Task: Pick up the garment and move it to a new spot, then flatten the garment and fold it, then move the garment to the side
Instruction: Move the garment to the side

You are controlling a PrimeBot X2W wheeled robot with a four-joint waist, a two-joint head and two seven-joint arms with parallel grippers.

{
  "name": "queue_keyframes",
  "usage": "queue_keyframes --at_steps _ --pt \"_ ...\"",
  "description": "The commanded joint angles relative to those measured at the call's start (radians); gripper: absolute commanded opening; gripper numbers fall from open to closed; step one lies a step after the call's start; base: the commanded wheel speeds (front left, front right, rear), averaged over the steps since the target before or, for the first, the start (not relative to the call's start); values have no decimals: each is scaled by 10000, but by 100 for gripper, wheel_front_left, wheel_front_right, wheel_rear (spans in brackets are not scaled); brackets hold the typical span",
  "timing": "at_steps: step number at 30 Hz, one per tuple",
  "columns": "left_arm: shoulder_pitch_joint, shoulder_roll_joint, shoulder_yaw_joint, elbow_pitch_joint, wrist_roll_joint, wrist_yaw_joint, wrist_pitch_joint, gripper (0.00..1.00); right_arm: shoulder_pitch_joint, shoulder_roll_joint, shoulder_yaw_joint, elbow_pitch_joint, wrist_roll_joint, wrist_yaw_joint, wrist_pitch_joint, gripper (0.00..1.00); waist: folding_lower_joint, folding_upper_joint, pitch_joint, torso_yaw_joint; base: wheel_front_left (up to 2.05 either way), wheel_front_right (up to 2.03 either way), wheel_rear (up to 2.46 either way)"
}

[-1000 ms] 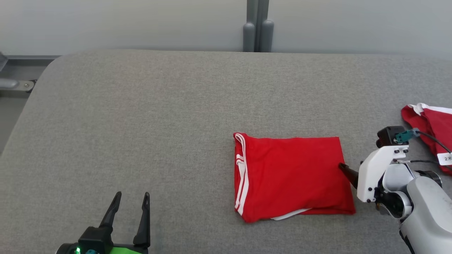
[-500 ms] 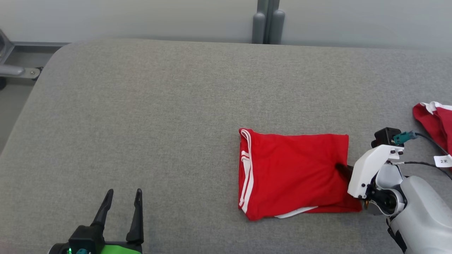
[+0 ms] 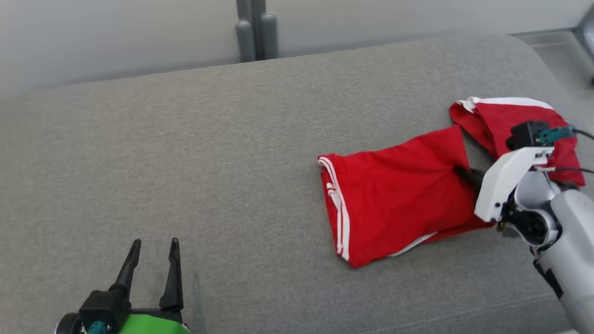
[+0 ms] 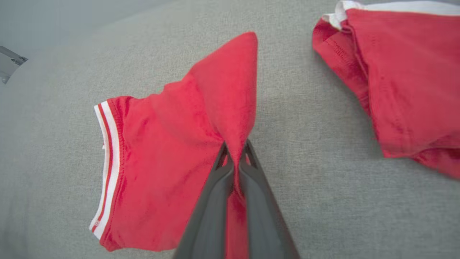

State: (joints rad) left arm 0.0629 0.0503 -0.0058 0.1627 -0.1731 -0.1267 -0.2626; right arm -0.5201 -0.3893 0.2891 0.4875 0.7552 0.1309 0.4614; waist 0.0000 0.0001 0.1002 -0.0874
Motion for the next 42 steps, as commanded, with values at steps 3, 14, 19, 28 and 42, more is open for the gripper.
queue_keyframes --at_steps 3,14,19,28,42 --pt "-445 16 -112 -94 110 10 -21 100 -656 -423 -156 -332 8 -7 -67 0 0 -1 718 -1316 0 0 0" --pt "-724 21 -229 -120 328 -12 -21 100 -2648 -1092 -192 -1907 -615 -8 1157 0 0 -1 1326 -1555 0 0 0" --pt "-643 22 -289 -115 348 -18 -21 100 -2839 -1308 -668 -1902 -880 -7 1667 0 0 -1 1369 -1510 0 0 0" --pt "-1002 20 -364 6 574 -37 -21 100 -2607 -1125 -2633 -364 -2121 -7 1265 0 0 -1 1609 -1225 0 0 0" --pt "-910 151 -431 62 477 -50 -21 100 -2713 363 -5284 2502 -5659 -10 -4013 100 0 -1 1976 -680 0 0 0"
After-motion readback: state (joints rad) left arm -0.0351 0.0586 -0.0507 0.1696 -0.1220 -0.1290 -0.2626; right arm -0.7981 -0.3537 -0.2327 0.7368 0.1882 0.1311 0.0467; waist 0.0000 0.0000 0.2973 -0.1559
